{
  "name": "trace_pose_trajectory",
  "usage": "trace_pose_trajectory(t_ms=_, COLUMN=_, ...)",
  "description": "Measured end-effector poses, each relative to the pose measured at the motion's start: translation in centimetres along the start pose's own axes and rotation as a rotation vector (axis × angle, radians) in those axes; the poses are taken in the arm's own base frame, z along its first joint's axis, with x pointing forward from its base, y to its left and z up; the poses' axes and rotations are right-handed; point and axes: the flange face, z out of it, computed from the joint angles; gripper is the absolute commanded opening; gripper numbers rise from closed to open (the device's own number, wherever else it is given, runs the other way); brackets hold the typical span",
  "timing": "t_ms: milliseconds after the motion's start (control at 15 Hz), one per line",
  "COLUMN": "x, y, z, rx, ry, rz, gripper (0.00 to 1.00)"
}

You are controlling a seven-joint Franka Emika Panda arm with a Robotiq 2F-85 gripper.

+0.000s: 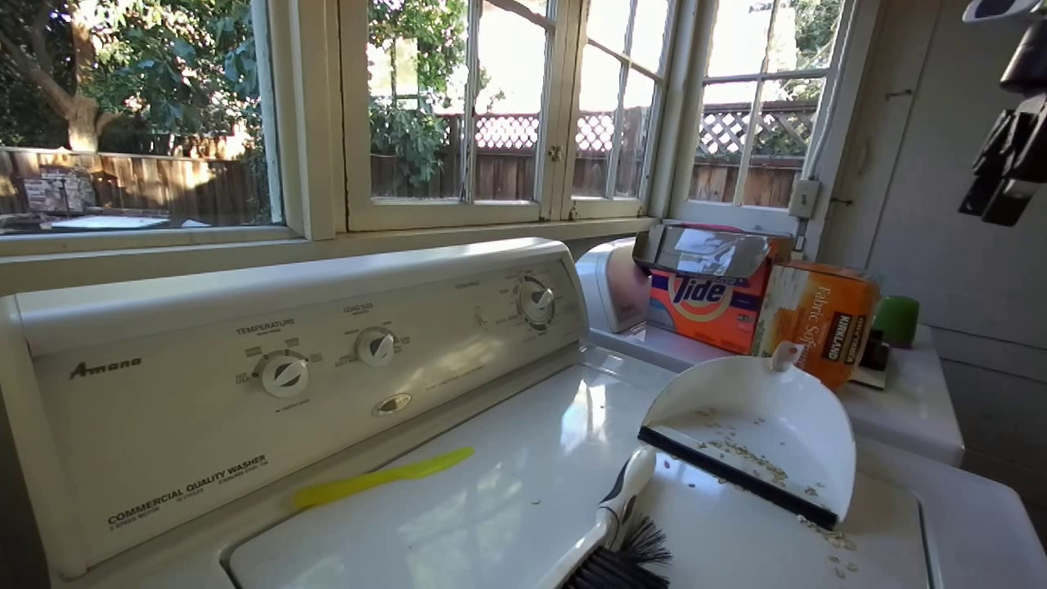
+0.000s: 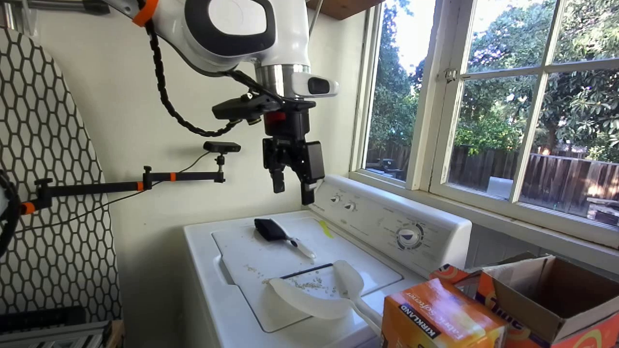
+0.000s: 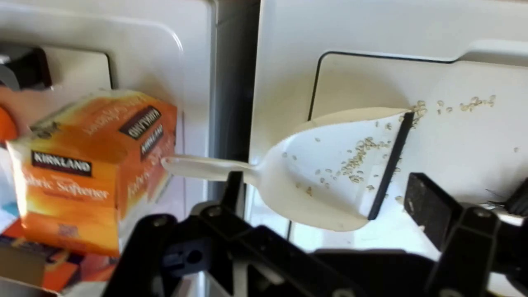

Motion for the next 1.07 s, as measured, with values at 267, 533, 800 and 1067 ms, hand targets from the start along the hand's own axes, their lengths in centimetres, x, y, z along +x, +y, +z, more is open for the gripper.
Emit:
trace_pose_trajectory(t_ms=267, x=3.5, y=-4.2, z=0.7, rx=-0.005, ry=0.087, rz=-0.22, gripper=1.0)
trace_pose_trajectory(t_ms=533, x=6.4, y=-7.6, z=2.1, rx=0.0, ry=0.139, rz=-0.448, gripper=1.0)
trace_pose_trajectory(t_ms=800, x=8.4, y=-10.7, z=2.7, rx=0.026, ry=0.167, rz=-0.648, gripper=1.0)
trace_pose_trajectory(t_ms=1067, x=8.9, y=-11.1, z=2.7, rx=0.033, ry=0.172, rz=-0.681, gripper=1.0)
